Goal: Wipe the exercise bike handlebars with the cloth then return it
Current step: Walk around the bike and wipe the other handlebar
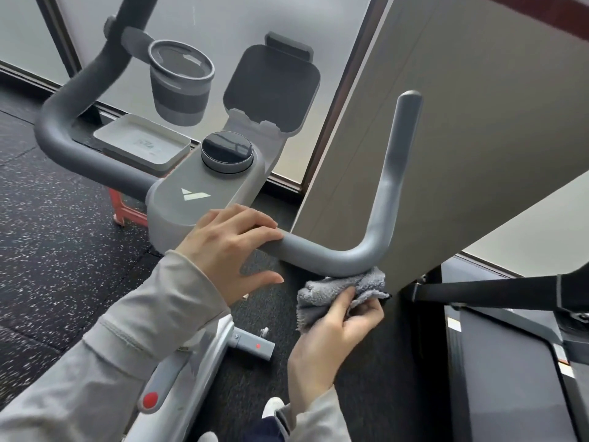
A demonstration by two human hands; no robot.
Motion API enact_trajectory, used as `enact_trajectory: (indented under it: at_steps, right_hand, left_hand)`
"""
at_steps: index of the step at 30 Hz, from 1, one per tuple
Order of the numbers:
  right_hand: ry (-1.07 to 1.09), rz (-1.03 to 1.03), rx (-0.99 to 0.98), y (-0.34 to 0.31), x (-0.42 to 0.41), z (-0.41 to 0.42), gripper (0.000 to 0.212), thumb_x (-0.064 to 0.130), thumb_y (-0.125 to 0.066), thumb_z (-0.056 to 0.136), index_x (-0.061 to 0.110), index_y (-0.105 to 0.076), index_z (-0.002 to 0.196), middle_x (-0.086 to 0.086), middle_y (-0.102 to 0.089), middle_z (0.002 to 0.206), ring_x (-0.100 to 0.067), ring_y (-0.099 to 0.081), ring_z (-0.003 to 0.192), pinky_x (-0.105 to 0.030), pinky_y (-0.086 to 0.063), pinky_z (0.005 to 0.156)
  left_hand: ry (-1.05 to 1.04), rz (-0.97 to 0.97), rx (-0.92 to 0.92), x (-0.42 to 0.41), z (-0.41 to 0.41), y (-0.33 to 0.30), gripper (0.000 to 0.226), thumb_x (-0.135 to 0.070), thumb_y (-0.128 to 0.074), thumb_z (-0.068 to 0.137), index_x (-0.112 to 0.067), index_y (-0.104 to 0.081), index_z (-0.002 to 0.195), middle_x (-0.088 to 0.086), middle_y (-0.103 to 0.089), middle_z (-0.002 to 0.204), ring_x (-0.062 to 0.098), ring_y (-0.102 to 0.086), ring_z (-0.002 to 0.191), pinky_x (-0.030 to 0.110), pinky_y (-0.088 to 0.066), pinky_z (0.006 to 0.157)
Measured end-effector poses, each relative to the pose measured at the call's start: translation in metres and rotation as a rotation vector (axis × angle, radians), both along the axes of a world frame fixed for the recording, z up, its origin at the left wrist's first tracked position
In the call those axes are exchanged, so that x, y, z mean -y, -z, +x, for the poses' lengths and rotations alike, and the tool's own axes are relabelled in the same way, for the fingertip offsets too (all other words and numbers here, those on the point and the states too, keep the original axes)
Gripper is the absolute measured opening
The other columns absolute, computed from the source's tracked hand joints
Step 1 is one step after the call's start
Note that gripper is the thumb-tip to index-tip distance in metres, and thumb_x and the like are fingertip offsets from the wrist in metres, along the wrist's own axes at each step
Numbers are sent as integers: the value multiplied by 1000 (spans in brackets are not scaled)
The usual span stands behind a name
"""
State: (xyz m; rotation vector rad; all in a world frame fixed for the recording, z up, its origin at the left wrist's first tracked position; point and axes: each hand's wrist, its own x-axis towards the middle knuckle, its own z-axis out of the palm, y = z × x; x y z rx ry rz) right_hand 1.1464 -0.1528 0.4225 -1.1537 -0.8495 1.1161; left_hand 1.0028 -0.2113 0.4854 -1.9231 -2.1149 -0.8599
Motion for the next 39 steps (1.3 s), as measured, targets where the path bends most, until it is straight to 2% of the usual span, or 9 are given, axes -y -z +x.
enact_trajectory:
  at_steps: [3,8,12,18,24,27,31,35,39]
  right_hand:
    - [55,-59,-76,-11,1,1,13,15,-49,97,27,-51,102,2,-59,109,-7,-60,99,-27,-46,92]
    - [45,-188,-192,-21,-13,-8,6,20,-43,100,24,-47,100,-27,-53,123,-38,-54,98,-60,-43,94]
    - [56,-229,-224,-16,-3,-21,11,18,-43,99,24,-45,91,-19,-52,108,-29,-50,92,-52,-42,84]
    - [-27,-233,-177,-5,22,-42,7,18,-47,97,21,-47,91,-16,-55,100,-32,-55,91,-63,-43,89]
    - [-126,-118,62,2,28,-6,8,18,-55,94,25,-54,90,-2,-62,92,-16,-60,84,-31,-49,75]
    - [-197,-15,264,2,31,25,10,17,-57,92,27,-55,92,-1,-64,96,-17,-63,91,-33,-49,83]
    - [-333,122,471,-3,32,63,19,15,-60,90,33,-56,93,4,-66,99,-9,-63,93,-21,-49,83]
    - [-501,244,607,-6,31,77,26,12,-61,88,37,-56,93,0,-64,100,-11,-62,92,-21,-48,83]
    - [-691,414,658,-2,29,71,26,6,-62,87,28,-55,98,2,-61,97,-13,-61,92,-16,-46,82]
  left_hand:
    - [16,-10,-11,0,0,-2,48,-44,-72,59,-12,-72,95,3,-71,98,26,-65,93,40,-49,82]
    - [32,-8,-9,2,-1,-3,48,-39,-76,58,-9,-72,95,6,-72,99,31,-66,94,45,-49,81]
    - [24,11,-12,6,-2,-3,45,-40,-72,59,-10,-73,92,5,-72,98,29,-67,93,44,-49,82]
    - [-8,22,-20,17,-7,-2,42,-40,-73,61,-11,-74,92,3,-72,98,26,-66,95,39,-50,83]
    - [-31,34,-27,24,-8,-5,39,-36,-75,60,-10,-74,89,5,-73,96,25,-66,95,44,-51,83]
    - [-15,41,-25,31,-1,-4,36,-33,-80,60,-11,-74,89,4,-73,96,27,-68,94,39,-52,84]
    - [-4,5,12,51,18,13,32,-35,-76,66,-16,-73,91,-1,-72,100,21,-68,93,31,-41,83]
    - [-67,-129,95,80,32,42,37,-36,-83,62,-15,-74,92,0,-73,98,19,-69,89,31,-54,79]
    - [-253,-371,218,104,38,70,51,-42,-68,78,-16,-60,121,0,-61,126,19,-57,116,33,-44,98]
